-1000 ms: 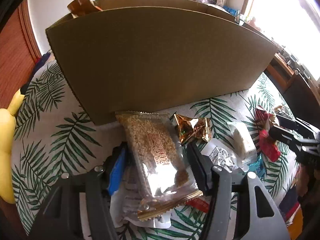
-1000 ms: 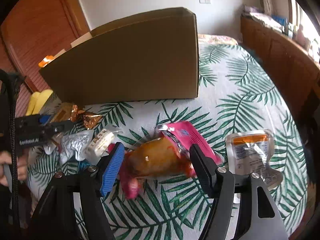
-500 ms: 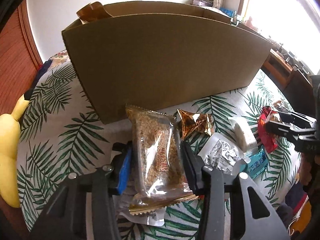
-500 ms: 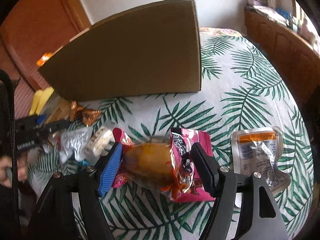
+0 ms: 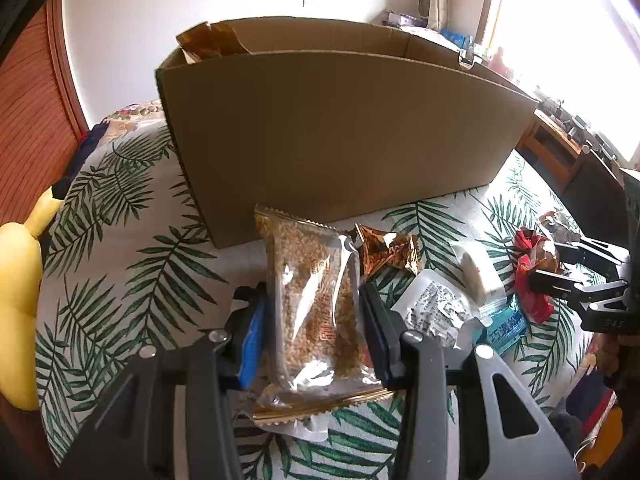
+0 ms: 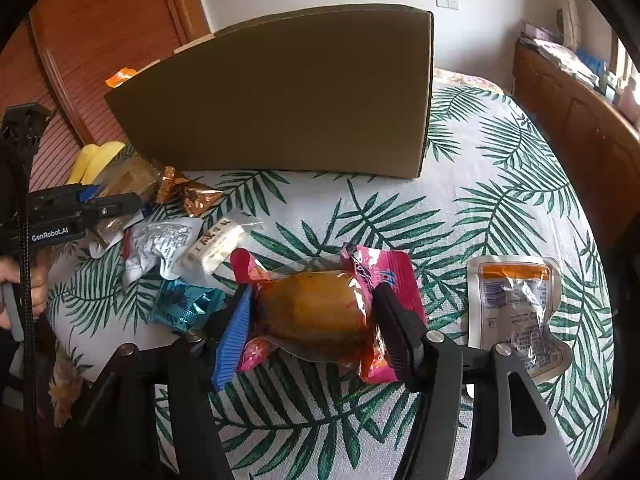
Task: Organize snacks
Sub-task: 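Close left tool on grain-bar bag while right tool grasps pink-wrapped bread, then lift both held snacks and carry them over the cardboard box, then open left tool releasing grain-bar bag while right tool drops bread into box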
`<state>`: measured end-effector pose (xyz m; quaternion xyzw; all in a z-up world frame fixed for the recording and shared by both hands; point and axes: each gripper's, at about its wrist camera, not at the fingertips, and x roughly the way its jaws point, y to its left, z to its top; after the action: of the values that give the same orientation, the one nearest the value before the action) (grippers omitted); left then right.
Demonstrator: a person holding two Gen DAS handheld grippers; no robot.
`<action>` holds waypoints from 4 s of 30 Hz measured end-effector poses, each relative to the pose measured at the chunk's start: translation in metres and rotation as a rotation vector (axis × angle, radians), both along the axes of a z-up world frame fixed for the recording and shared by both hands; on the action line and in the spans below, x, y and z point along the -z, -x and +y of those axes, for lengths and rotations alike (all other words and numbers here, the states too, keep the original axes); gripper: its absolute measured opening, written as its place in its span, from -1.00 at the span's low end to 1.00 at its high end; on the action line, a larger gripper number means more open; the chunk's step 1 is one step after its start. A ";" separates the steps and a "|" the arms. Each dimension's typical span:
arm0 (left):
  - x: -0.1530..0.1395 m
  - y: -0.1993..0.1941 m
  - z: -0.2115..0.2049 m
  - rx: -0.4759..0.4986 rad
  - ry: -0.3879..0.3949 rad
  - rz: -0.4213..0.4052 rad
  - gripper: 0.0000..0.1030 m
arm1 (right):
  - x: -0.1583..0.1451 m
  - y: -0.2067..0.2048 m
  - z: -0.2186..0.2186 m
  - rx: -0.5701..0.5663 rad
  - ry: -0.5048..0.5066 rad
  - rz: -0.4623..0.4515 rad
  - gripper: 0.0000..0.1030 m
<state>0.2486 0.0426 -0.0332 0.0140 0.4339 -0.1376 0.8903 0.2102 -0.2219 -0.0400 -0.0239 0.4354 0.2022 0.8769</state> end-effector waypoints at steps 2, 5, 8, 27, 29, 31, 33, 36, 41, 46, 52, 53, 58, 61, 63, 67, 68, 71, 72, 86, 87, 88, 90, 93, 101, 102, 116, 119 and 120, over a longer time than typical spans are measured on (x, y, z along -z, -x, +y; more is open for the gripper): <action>-0.002 0.002 0.002 -0.002 0.008 -0.007 -0.18 | 0.000 0.004 0.000 -0.011 -0.003 -0.015 0.14; -0.004 0.004 0.005 -0.004 0.022 -0.013 -0.18 | 0.000 0.007 0.001 -0.020 -0.013 -0.020 0.14; -0.007 0.007 0.007 -0.003 0.028 -0.021 -0.18 | -0.001 0.011 0.001 -0.023 -0.013 -0.030 0.13; -0.052 0.038 0.005 0.028 0.075 -0.121 -0.19 | -0.046 0.019 -0.003 -0.042 -0.026 -0.119 0.14; -0.060 0.041 0.001 0.037 0.081 -0.136 -0.19 | -0.053 0.019 -0.002 -0.045 -0.030 -0.130 0.14; -0.069 0.043 -0.002 0.043 0.087 -0.155 -0.20 | -0.059 0.021 -0.001 -0.049 -0.035 -0.140 0.14; -0.079 0.045 -0.005 0.050 0.096 -0.172 -0.20 | -0.067 0.022 0.000 -0.053 -0.041 -0.155 0.14; -0.091 0.045 -0.010 0.059 0.101 -0.195 -0.20 | -0.079 0.022 0.002 -0.058 -0.049 -0.177 0.15; -0.109 0.042 -0.016 0.065 0.099 -0.228 -0.20 | -0.097 0.020 0.008 -0.073 -0.051 -0.210 0.15; -0.118 0.035 -0.018 0.062 0.092 -0.246 -0.20 | -0.111 0.015 0.013 -0.083 -0.048 -0.238 0.15; -0.126 0.025 -0.021 0.058 0.086 -0.259 -0.20 | -0.125 0.004 0.021 -0.086 -0.041 -0.262 0.16; -0.128 0.023 -0.021 0.057 0.083 -0.262 -0.20 | -0.126 0.002 0.022 -0.087 -0.039 -0.265 0.16; -0.135 0.005 -0.022 0.041 0.080 -0.268 -0.20 | -0.136 -0.010 0.028 -0.085 -0.031 -0.281 0.16; -0.137 -0.007 -0.021 0.028 0.080 -0.266 -0.20 | -0.140 -0.019 0.030 -0.081 -0.030 -0.282 0.16; -0.137 -0.015 -0.021 0.022 0.084 -0.262 -0.20 | -0.143 -0.025 0.032 -0.081 -0.026 -0.284 0.16; -0.133 -0.033 -0.020 0.001 0.085 -0.242 -0.20 | -0.147 -0.035 0.035 -0.078 -0.018 -0.283 0.16; -0.131 -0.039 -0.020 -0.004 0.092 -0.232 -0.20 | -0.147 -0.039 0.036 -0.075 -0.016 -0.280 0.16; -0.124 -0.050 -0.019 -0.020 0.099 -0.208 -0.20 | -0.147 -0.051 0.039 -0.067 -0.017 -0.269 0.16; -0.121 -0.053 -0.018 -0.023 0.098 -0.202 -0.20 | -0.146 -0.056 0.040 -0.066 -0.015 -0.265 0.16; -0.096 -0.078 -0.025 -0.057 0.038 -0.145 -0.13 | -0.123 -0.097 0.048 -0.007 -0.031 -0.191 0.16; -0.094 -0.079 -0.025 -0.059 0.039 -0.144 -0.13 | -0.121 -0.100 0.049 0.001 -0.024 -0.189 0.16; -0.094 -0.079 -0.025 -0.064 0.040 -0.143 -0.13 | -0.120 -0.102 0.049 0.006 -0.019 -0.187 0.17; -0.091 -0.081 -0.024 -0.082 0.040 -0.136 -0.12 | -0.117 -0.107 0.049 0.017 -0.017 -0.179 0.17; -0.088 -0.083 -0.024 -0.093 0.046 -0.120 -0.12 | -0.115 -0.114 0.050 0.033 -0.025 -0.167 0.17; -0.083 -0.084 -0.025 -0.091 0.033 -0.115 -0.03 | -0.098 -0.128 0.049 0.063 -0.025 -0.112 0.21; -0.081 -0.085 -0.025 -0.092 0.034 -0.112 -0.03 | -0.094 -0.129 0.048 0.071 -0.020 -0.112 0.22; -0.080 -0.078 -0.018 -0.096 0.065 -0.105 0.00 | -0.100 -0.114 0.044 0.051 -0.048 -0.148 0.26; -0.088 -0.065 -0.013 -0.074 0.083 -0.123 0.01 | -0.109 -0.095 0.037 0.032 -0.091 -0.170 0.26; -0.091 -0.061 -0.012 -0.067 0.081 -0.129 0.01 | -0.112 -0.087 0.034 0.025 -0.094 -0.185 0.26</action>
<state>0.3095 0.0301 0.0579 -0.0276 0.3698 -0.1238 0.9204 0.2969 -0.1877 0.0724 0.0041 0.3427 0.2084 0.9160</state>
